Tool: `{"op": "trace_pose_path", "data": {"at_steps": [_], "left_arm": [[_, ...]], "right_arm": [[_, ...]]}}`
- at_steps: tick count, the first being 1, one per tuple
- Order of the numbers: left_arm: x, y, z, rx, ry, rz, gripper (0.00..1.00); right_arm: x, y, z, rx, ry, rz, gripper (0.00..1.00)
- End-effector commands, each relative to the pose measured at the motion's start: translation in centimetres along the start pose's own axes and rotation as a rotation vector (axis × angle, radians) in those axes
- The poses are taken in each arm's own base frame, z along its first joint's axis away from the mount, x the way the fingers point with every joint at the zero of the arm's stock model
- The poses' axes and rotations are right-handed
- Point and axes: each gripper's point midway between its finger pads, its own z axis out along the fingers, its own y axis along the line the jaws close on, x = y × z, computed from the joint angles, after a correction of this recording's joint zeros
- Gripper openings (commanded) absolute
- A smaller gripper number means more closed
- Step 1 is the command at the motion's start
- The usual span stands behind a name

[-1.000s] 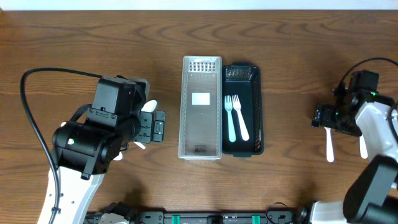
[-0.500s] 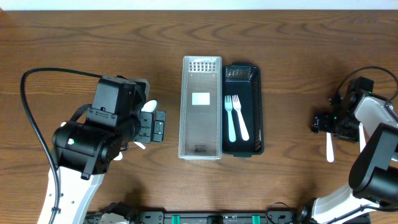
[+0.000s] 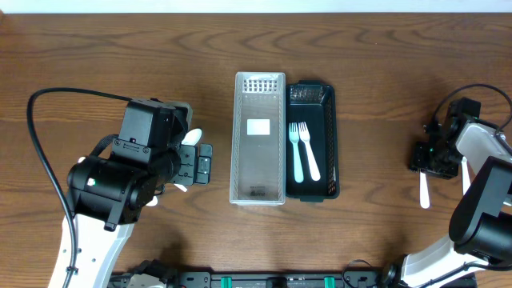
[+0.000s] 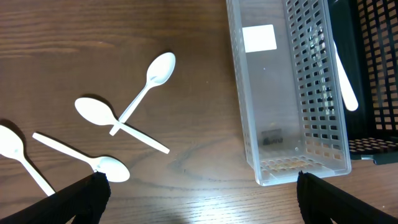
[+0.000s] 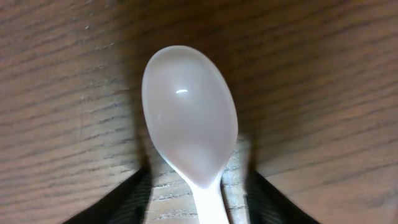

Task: Pack container
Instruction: 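Grasp the white spoon with the right gripper, then place the spoon into the black basket and release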

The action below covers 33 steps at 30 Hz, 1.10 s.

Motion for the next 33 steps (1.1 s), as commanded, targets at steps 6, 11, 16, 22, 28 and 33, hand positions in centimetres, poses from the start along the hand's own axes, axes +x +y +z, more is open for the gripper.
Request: {"op": "trace_pose_path", "data": {"at_steps": [6, 11, 16, 22, 28, 33], "left_arm": [[-0.2, 0.2, -0.2, -0.012, -0.007, 0.004, 0.98], [-0.2, 0.2, -0.2, -0.012, -0.007, 0.004, 0.98], [-0.2, 0.2, -0.2, -0.012, -0.007, 0.004, 0.98], [-0.2, 0.2, -0.2, -0.012, -0.007, 0.004, 0.98], [-0.2, 0.2, -0.2, -0.012, -0.007, 0.004, 0.98], [-0.2, 0.2, -0.2, -0.012, -0.007, 0.004, 0.98]], "right_arm": [[0.5, -0.1, 1.4, -0.003, 0.033, 0.083, 0.38], [0.3, -0.1, 1.4, -0.002, 0.024, 0.102, 0.28], [0.1, -0.1, 1.4, -0.002, 0.018, 0.12, 0.24], [0.1, -0.1, 1.3, -0.002, 0.016, 0.164, 0.13], [-0.9, 1.3, -0.7, -0.003, -0.02, 0.188, 0.01], [-3.7, 4.5, -7.0, -0.022, -0.171, 0.088, 0.01]]}}
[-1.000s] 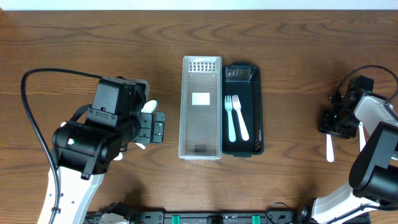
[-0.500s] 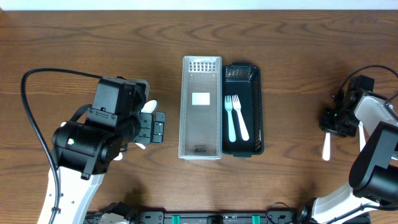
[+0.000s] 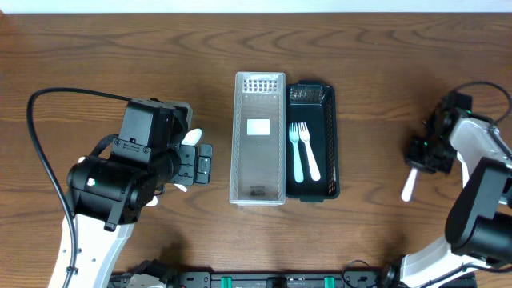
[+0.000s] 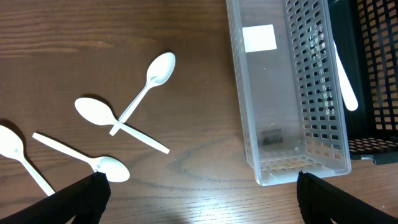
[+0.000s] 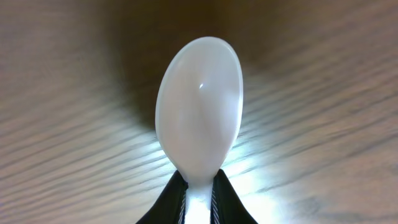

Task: Pack container
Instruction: 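Place the spoon into the black basket and release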

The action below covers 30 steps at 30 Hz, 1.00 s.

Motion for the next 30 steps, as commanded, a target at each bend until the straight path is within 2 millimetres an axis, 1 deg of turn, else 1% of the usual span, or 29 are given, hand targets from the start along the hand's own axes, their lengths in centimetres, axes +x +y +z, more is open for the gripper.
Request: {"op": "trace_pose_path", "data": {"at_steps": [1, 4, 5, 7, 9, 11, 12, 13, 15, 17, 18, 19, 20, 22, 27, 29, 30], "left_arm": [[-0.2, 0.2, -0.2, -0.012, -0.007, 0.004, 0.98], [-0.2, 0.2, -0.2, -0.012, -0.007, 0.004, 0.98], [-0.2, 0.2, -0.2, -0.012, -0.007, 0.004, 0.98], [-0.2, 0.2, -0.2, -0.011, -0.007, 0.004, 0.98], [-0.2, 0.2, -0.2, -0.012, -0.007, 0.004, 0.98], [-0.2, 0.2, -0.2, -0.011, -0.007, 0.004, 0.98], [-0.2, 0.2, -0.2, -0.012, -0.008, 0.004, 0.98], [-0.2, 0.2, -0.2, -0.012, -0.008, 0.004, 0.98], [-0.2, 0.2, -0.2, -0.011, -0.007, 0.004, 0.98], [-0.2, 0.2, -0.2, -0.011, -0.007, 0.004, 0.98], [-0.2, 0.2, -0.2, -0.011, -0.007, 0.004, 0.98], [-0.2, 0.2, -0.2, -0.011, -0.007, 0.004, 0.98], [-0.2, 0.2, -0.2, -0.011, -0.007, 0.004, 0.98], [-0.2, 0.2, -0.2, -0.011, -0.007, 0.004, 0.98], [-0.2, 0.2, -0.2, -0.011, -0.007, 0.004, 0.98], [-0.2, 0.2, -0.2, -0.011, -0.007, 0.004, 0.98], [-0.2, 0.2, -0.2, -0.011, -0.007, 0.004, 0.98]], "right_arm": [[-3.4, 3.5, -6.9, -0.047, -0.206, -0.058, 0.01], [-4.3, 8.0, -13.7, -0.104, -0.363, -0.161, 0.01], [-4.3, 9.2, -15.4, -0.123, -0.399, -0.182, 0.01], [-3.7, 12.6, -19.7, -0.18, -0.487, -0.243, 0.01], [-2.7, 15.6, -22.6, -0.234, -0.541, -0.293, 0.01], [-1.4, 18.2, -23.9, -0.28, -0.558, -0.329, 0.01], [-0.5, 19.7, -24.0, -0.3, -0.553, -0.352, 0.01], [0.2, 20.6, -23.8, -0.309, -0.542, -0.371, 0.01], [1.4, 22.3, -22.8, -0.316, -0.506, -0.403, 0.01], [2.4, 23.8, -20.9, -0.305, -0.458, -0.441, 0.01], [3.0, 24.5, -19.4, -0.288, -0.421, -0.464, 0.01], [3.3, 24.8, -18.4, -0.275, -0.395, -0.477, 0.03], [3.7, 25.1, -16.9, -0.254, -0.356, -0.49, 0.06], [4.2, 25.7, -13.7, -0.211, -0.283, -0.509, 0.06], [4.7, 25.9, -7.2, -0.115, -0.136, -0.524, 0.1], [5.0, 26.0, -5.7, -0.103, -0.095, -0.527, 0.12], [5.1, 26.1, -5.1, -0.105, -0.077, -0.528, 0.14]]}}
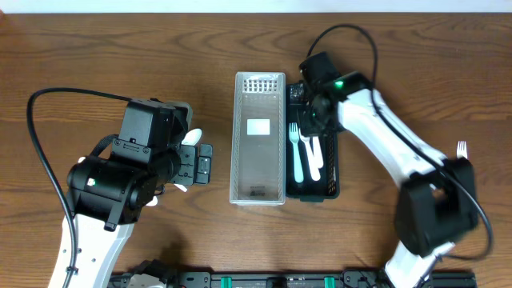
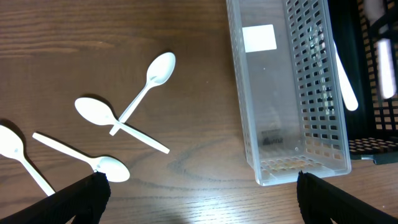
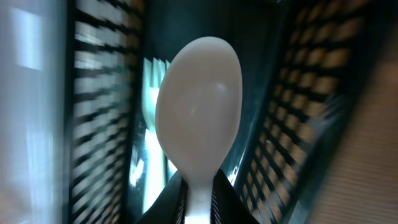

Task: Pack container
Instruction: 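Place the spoon into the black basket and release, then move the right gripper to the last white fork on the right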

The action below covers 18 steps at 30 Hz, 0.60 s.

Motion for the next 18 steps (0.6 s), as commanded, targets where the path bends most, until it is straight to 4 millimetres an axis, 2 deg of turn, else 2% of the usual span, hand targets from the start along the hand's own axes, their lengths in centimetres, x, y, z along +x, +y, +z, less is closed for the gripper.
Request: {"op": "trace_pose_path", "data": {"at_steps": [1, 4, 7, 8, 11, 12, 14, 16, 18], "left_arm": [[-0.2, 0.2, -0.2, -0.011, -0.007, 0.004, 0.98], [-0.2, 0.2, -0.2, -0.011, -0.007, 0.004, 0.98], [-0.2, 0.2, -0.2, -0.011, -0.007, 0.004, 0.98], [-0.2, 0.2, -0.2, -0.011, -0.007, 0.004, 0.98], [-0.2, 0.2, -0.2, -0.011, -0.007, 0.004, 0.98], [-0.2, 0.2, -0.2, -0.011, -0.007, 0.004, 0.98], [-0.2, 0.2, -0.2, -0.011, -0.007, 0.004, 0.98], [-0.2, 0.2, -0.2, -0.011, -0.007, 0.004, 0.98], [-0.2, 0.2, -0.2, -0.011, -0.007, 0.004, 0.98]], "right_arm": [[0.5, 0.5, 1.3, -0.009, 0.036, 0.009, 0.17], [-0.3, 0.8, 0.7, -0.027, 0.004, 0.005, 0.34], [-1.5, 1.0, -1.7, -0.042, -0.051, -0.034, 0.59], [-2.0, 0.9, -2.8, -0.046, -0.07, -0.045, 0.64], [-3.6, -0.1, -7.5, -0.056, -0.162, -0.044, 0.65], [-4.2, -0.9, -9.2, -0.053, -0.199, -0.025, 0.65], [-5.4, -3.6, -13.2, -0.033, -0.295, 0.037, 0.69], [-6.0, -7.3, -16.6, 0.011, -0.383, 0.11, 0.79], [-5.8, -12.0, -19.4, 0.077, -0.454, 0.172, 0.84]]}}
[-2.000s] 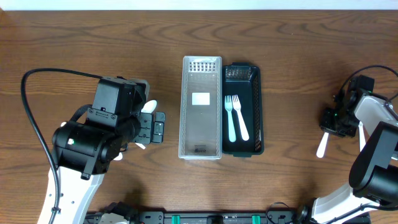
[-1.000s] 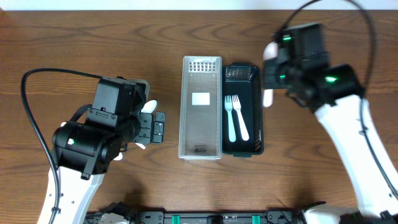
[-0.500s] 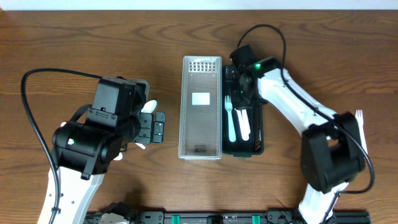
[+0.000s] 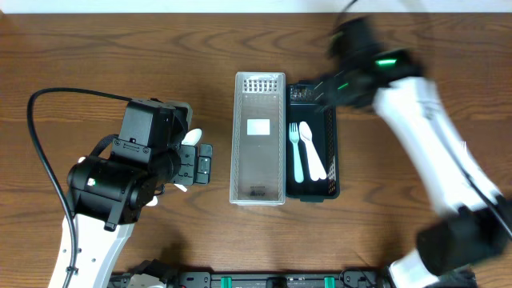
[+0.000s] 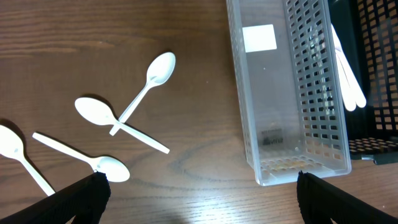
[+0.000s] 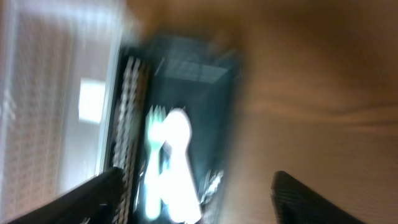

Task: Pack container
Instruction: 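Move the right gripper to the last white fork on the right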

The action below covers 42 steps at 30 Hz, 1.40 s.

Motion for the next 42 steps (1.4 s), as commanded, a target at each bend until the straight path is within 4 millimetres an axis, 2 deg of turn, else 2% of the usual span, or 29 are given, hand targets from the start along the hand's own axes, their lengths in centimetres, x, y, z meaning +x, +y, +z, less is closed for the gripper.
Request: {"op": "trace_pose_path", "data": {"at_steps": [1, 4, 8, 11, 15, 20, 25, 30, 34, 42], "left_arm": [[-0.2, 0.2, -0.2, -0.011, -0.007, 0.004, 0.98], [-0.2, 0.2, -0.2, -0.011, -0.007, 0.004, 0.98], [-0.2, 0.2, -0.2, -0.011, -0.007, 0.004, 0.98], [-0.2, 0.2, -0.2, -0.011, -0.008, 0.004, 0.98], [-0.2, 0.2, -0.2, -0.011, -0.007, 0.004, 0.98], [-0.2, 0.2, -0.2, -0.012, -0.008, 0.004, 0.98], [-0.2, 0.2, -0.2, -0.012, -0.008, 0.004, 0.98], [-0.2, 0.2, -0.2, -0.012, -0.008, 0.004, 0.98], [-0.2, 0.2, -0.2, -0.012, -0.008, 0.004, 0.98], [-0.2, 0.2, -0.2, -0.012, -0.008, 0.004, 0.98]], "right_arm": [[-2.3, -7.6, -5.6, 0.138, -0.148, 0.071, 0.85], [-1.6, -14.2, -7.3, 0.233, -0.145, 0.114, 0.88], [1.1, -21.6, -6.9, 0.327, -0.067, 0.197, 0.89], [3.7, -25.9, -5.2, 0.364, 0.02, 0.242, 0.89], [7.5, -29.3, -1.7, 0.364, 0.153, 0.279, 0.92], [12.4, -31.4, 2.3, 0.328, 0.302, 0.314, 0.94], [15.3, -33.1, 5.1, 0.308, 0.361, 0.326, 0.93], [16.5, -34.0, 6.7, 0.287, 0.376, 0.3, 0.91], [16.6, -32.9, 8.8, 0.163, 0.366, 0.256, 0.87], [18.4, -32.7, 11.5, 0.108, 0.432, 0.237, 0.89]]}}
